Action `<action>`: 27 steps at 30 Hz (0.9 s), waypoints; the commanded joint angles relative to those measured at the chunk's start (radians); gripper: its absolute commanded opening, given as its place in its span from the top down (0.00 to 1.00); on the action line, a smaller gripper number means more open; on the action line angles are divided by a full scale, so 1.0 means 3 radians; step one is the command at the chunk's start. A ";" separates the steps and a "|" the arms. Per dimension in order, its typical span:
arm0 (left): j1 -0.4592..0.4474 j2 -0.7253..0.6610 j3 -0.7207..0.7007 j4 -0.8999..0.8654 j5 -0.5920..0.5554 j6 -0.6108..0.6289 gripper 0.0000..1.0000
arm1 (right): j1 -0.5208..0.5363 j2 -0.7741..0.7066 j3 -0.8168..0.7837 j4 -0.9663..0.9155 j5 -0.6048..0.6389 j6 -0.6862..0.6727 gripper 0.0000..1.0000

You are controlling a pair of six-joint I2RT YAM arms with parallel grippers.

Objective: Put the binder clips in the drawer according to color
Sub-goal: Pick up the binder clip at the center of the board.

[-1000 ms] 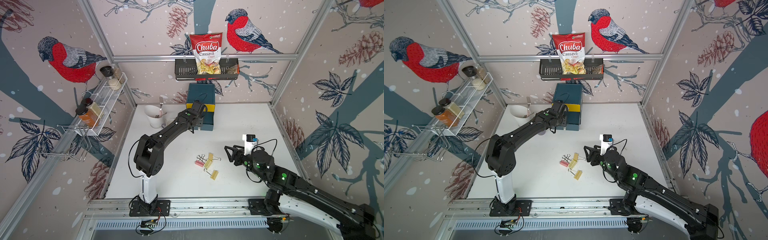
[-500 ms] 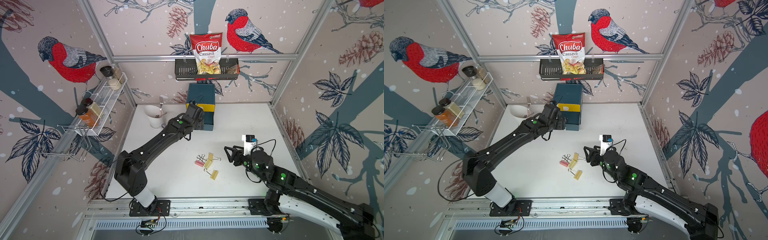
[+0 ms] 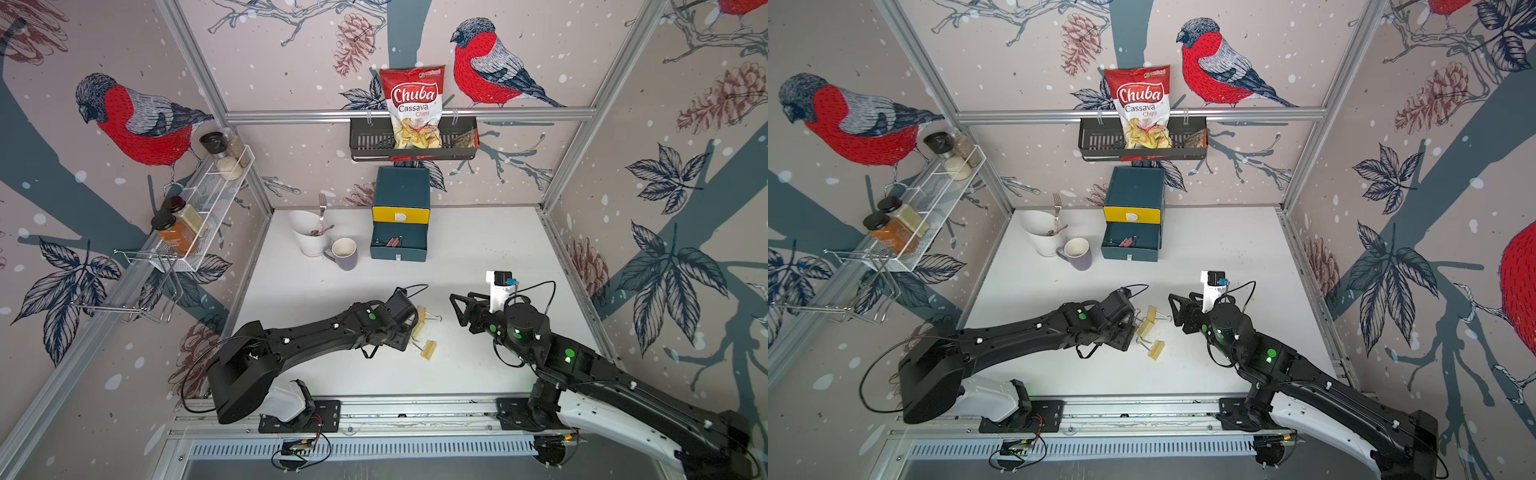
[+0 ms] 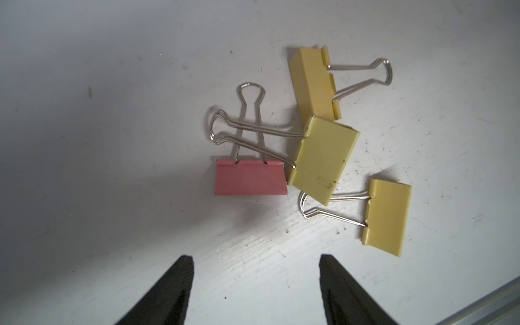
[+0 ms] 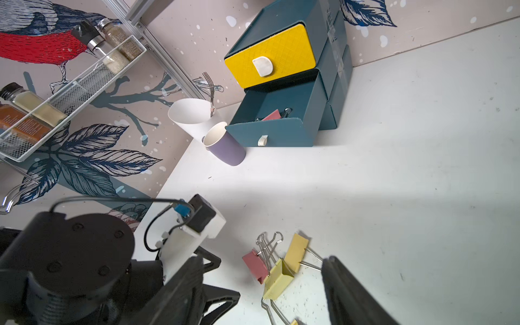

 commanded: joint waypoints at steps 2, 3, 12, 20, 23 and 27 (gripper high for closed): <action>-0.0013 0.0174 -0.0015 0.0059 -0.0172 0.0020 0.27 | 0.0003 -0.0012 -0.0001 0.0076 -0.0020 0.0046 0.28; -0.0017 0.0220 -0.0020 0.0088 -0.0157 0.0041 0.25 | 0.0007 -0.0016 -0.0001 0.0074 -0.0014 0.0050 0.28; -0.0014 0.0548 0.0008 0.0298 -0.0266 0.0156 0.19 | 0.0006 -0.0022 -0.0001 0.0069 0.0005 0.0046 0.28; 0.0047 0.0710 0.0050 0.0453 -0.0285 0.0129 0.19 | 0.0004 -0.0020 -0.0002 0.0064 0.0010 0.0046 0.28; 0.0090 0.0727 0.0085 0.0444 -0.0319 0.0123 0.22 | 0.0006 -0.0018 0.0004 0.0063 0.0005 0.0050 0.28; 0.0121 0.0737 0.0095 0.0453 -0.0302 0.0145 0.36 | 0.0003 -0.0019 -0.0004 0.0063 0.0006 0.0052 0.28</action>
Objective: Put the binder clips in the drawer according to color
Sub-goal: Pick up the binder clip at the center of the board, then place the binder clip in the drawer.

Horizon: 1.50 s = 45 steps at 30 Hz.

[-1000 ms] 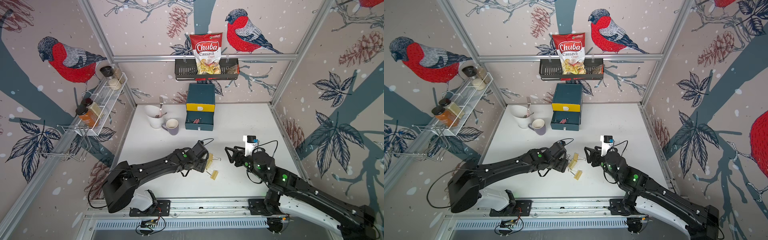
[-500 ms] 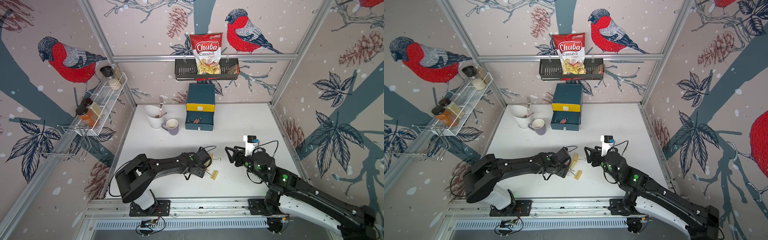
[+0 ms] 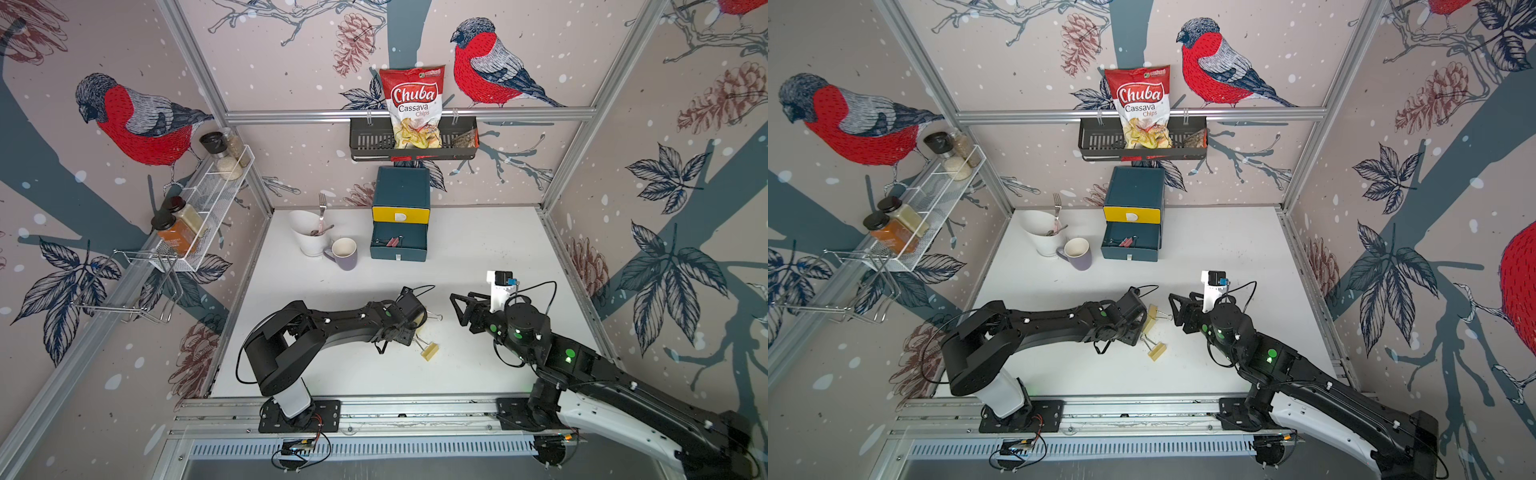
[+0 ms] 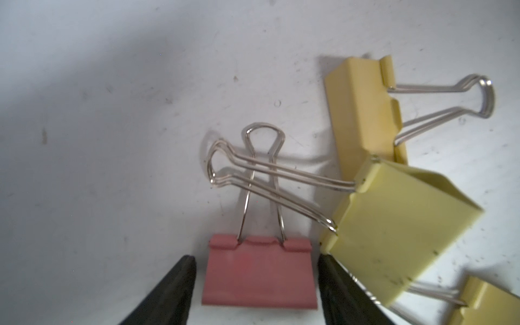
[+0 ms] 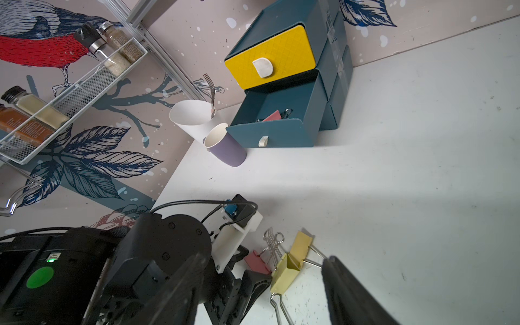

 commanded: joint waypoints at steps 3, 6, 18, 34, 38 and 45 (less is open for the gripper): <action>0.0018 0.0024 0.0006 -0.0121 -0.0014 0.0066 0.45 | 0.0004 -0.0006 -0.0016 0.0071 0.0016 0.0036 0.28; 0.0019 -0.0002 0.0022 -0.0203 -0.0030 0.0035 0.49 | 0.0003 -0.0008 -0.0021 0.0079 0.0021 0.0042 0.28; -0.0007 -0.0615 0.0370 -0.1116 -0.0397 -0.0207 0.52 | 0.0003 0.0003 -0.0078 0.0163 0.0006 0.0075 0.28; 0.0487 -0.0462 0.1484 -0.0880 -0.0289 0.0113 0.52 | 0.0001 -0.0009 -0.0052 0.0143 0.0007 0.0105 0.28; 0.0564 0.0004 0.2124 -0.0948 -0.0288 0.0265 0.53 | 0.0004 -0.0014 -0.0031 0.0103 0.0036 0.0103 0.28; 0.0702 0.0781 0.3015 -0.1087 -0.0275 0.0402 0.52 | 0.0000 -0.0045 -0.0011 0.0049 0.0057 0.0100 0.28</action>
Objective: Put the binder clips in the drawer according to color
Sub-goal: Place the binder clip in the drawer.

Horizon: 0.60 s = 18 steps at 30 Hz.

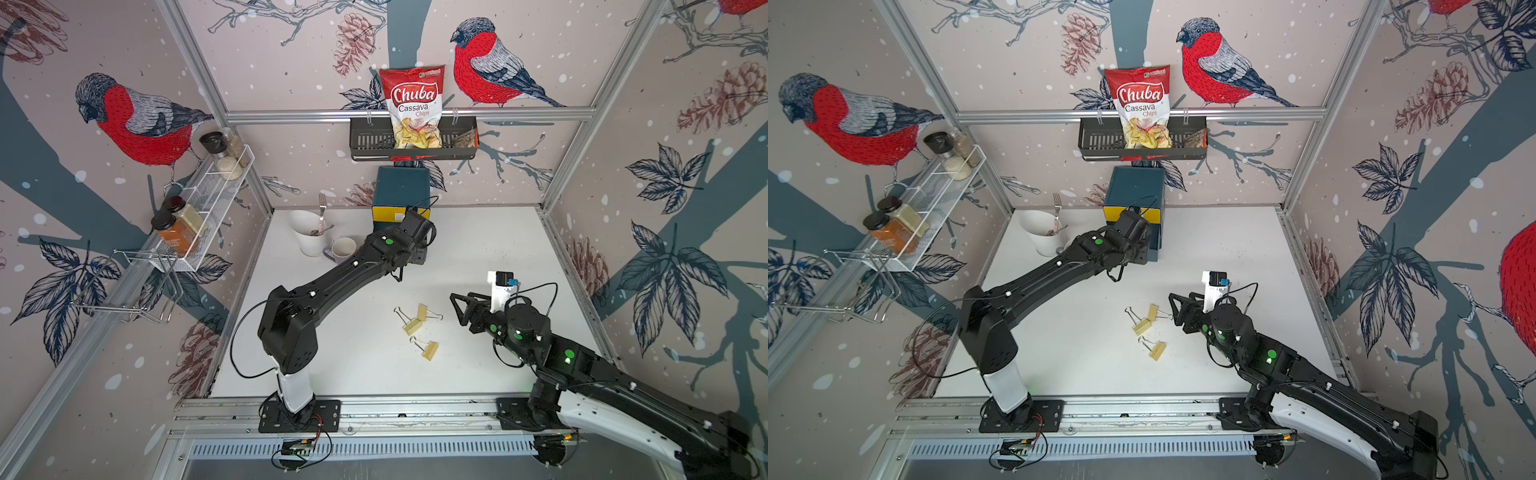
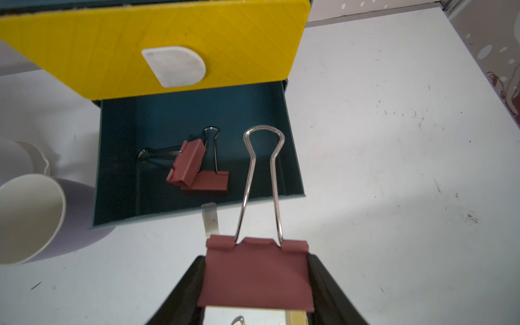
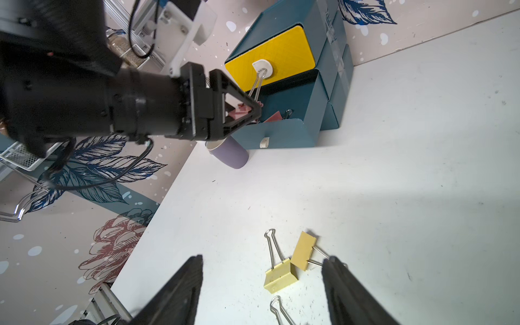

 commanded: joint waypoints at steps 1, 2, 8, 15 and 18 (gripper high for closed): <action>0.0045 0.0268 0.0341 -0.0115 0.0016 0.0127 0.52 | 0.0000 -0.0022 0.0033 -0.0028 0.0059 0.0026 0.28; 0.0047 0.0364 0.0465 -0.0162 0.0010 0.0130 0.52 | 0.0001 -0.0028 0.0038 -0.0039 0.0061 0.0025 0.28; 0.0073 0.0745 0.0856 -0.0248 -0.0076 0.0184 0.51 | -0.0001 -0.0060 0.0038 -0.0066 0.0069 0.0025 0.28; 0.0115 0.0905 0.0921 -0.0299 -0.0081 0.0157 0.50 | -0.0002 -0.0093 0.0010 -0.0071 0.0076 0.0028 0.28; 0.0137 0.0940 0.0926 -0.0298 -0.0053 0.0152 0.49 | -0.0001 -0.0096 0.0008 -0.0060 0.0074 0.0025 0.27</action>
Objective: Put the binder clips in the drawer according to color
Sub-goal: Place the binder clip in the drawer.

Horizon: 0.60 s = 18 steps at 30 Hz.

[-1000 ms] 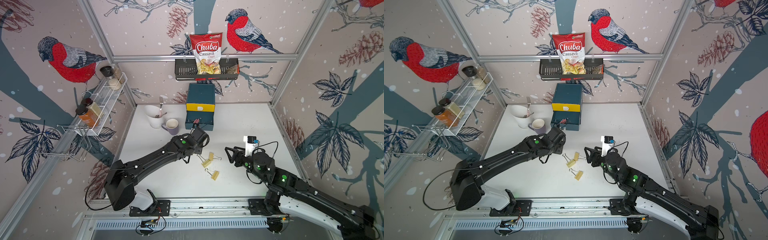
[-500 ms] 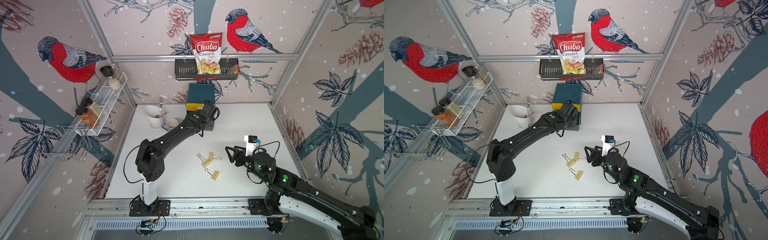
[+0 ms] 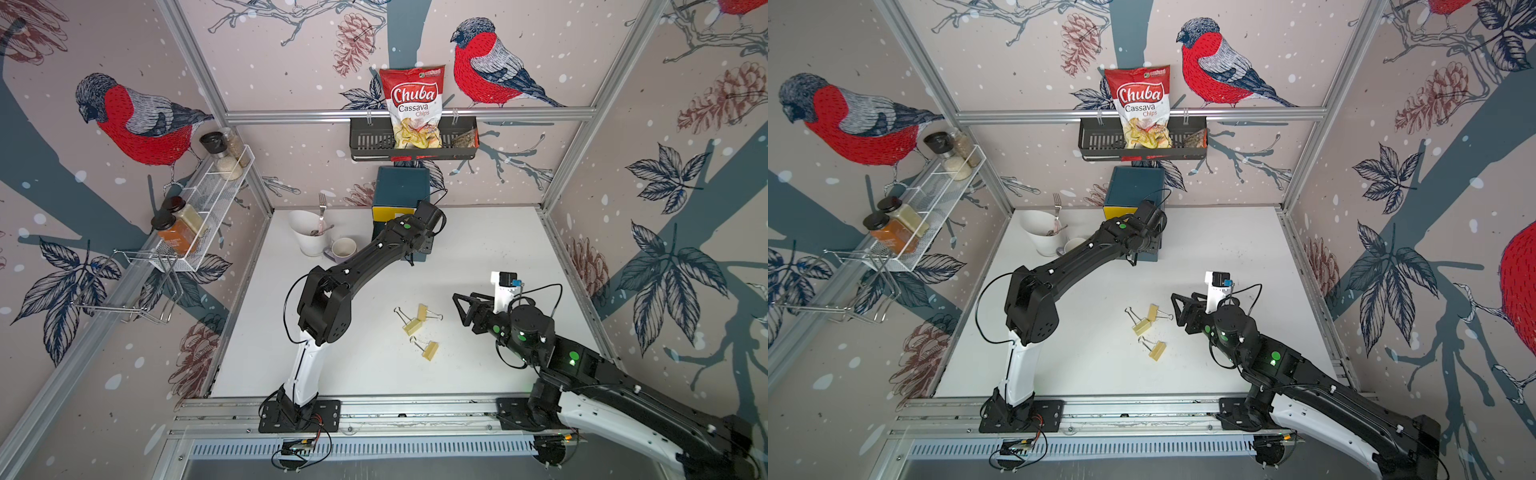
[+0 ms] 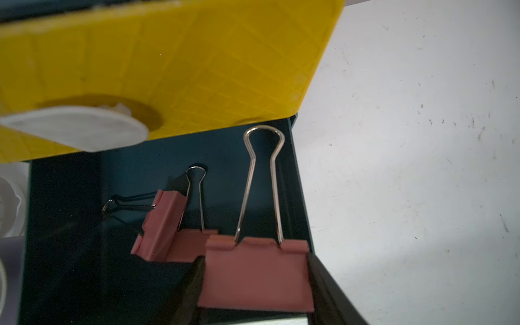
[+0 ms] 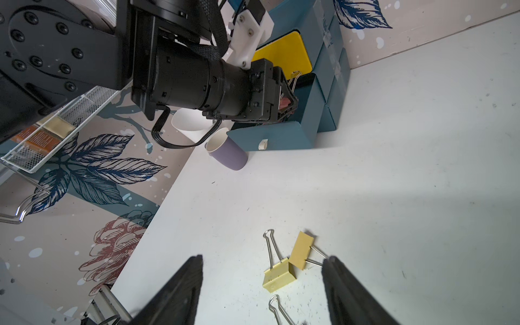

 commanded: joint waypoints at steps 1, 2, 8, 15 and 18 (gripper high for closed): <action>0.0023 0.0034 0.0018 -0.0023 -0.0025 -0.0006 0.48 | -0.0001 -0.0001 -0.0001 0.0033 0.0046 0.0021 0.28; 0.0024 0.0036 0.0018 -0.0025 -0.0015 -0.0007 0.47 | -0.0001 0.0004 -0.0001 0.0033 0.0047 0.0021 0.28; 0.0012 -0.0203 -0.0103 0.0036 0.0007 -0.0132 0.17 | -0.0004 0.0014 0.0005 0.0039 0.0024 -0.0004 0.26; -0.0001 -0.1217 -0.1148 0.0632 -0.0010 -0.0737 0.24 | -0.0011 0.0013 0.0002 0.0041 0.0022 -0.0036 0.26; -0.0002 -0.1565 -0.1753 0.0954 0.0248 -0.0980 0.39 | -0.0016 0.0005 -0.0026 0.0059 0.0007 -0.0019 0.26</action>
